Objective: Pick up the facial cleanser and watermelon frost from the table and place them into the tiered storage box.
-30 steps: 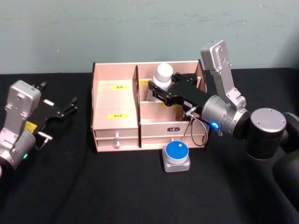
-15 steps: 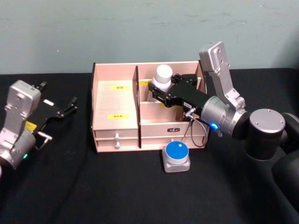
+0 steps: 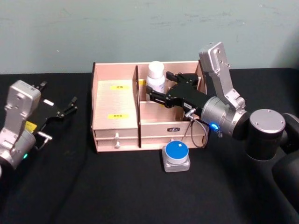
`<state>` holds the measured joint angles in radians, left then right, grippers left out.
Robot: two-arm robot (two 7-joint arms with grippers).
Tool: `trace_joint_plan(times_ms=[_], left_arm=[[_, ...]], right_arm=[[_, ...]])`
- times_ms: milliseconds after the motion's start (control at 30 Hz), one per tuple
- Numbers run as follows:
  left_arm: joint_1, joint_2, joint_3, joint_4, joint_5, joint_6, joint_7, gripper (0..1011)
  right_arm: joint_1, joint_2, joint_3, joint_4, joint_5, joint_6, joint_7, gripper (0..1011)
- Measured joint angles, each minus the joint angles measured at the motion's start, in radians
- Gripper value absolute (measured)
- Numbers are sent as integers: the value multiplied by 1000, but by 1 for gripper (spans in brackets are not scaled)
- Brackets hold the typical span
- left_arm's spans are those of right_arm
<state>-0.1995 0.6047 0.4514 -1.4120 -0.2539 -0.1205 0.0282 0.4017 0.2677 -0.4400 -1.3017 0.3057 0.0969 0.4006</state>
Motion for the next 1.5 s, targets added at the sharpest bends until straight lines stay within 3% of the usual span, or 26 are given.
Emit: trace_joint_plan(times_ms=[200, 367, 733, 1100, 1267, 1500], left_arm=[[0, 0, 0, 0, 0, 0, 0, 1001], [0, 0, 0, 0, 0, 0, 0, 1001], [0, 0, 0, 0, 0, 0, 0, 1001], [0, 0, 0, 0, 0, 0, 0, 1001], [0, 0, 0, 0, 0, 0, 0, 1001], [0, 0, 0, 0, 0, 0, 0, 1001]], right_arm=[[0, 0, 0, 0, 1, 0, 0, 1002], [-3, 4, 1, -12, 0, 0, -1, 1002], [-49, 65, 20, -171, -10, 60, -11, 1003], [-169, 164, 69, -393, 22, 158, -27, 1002], [-259, 216, 98, -502, 49, 199, -42, 1002], [-356, 264, 119, -591, 69, 219, -54, 1002]])
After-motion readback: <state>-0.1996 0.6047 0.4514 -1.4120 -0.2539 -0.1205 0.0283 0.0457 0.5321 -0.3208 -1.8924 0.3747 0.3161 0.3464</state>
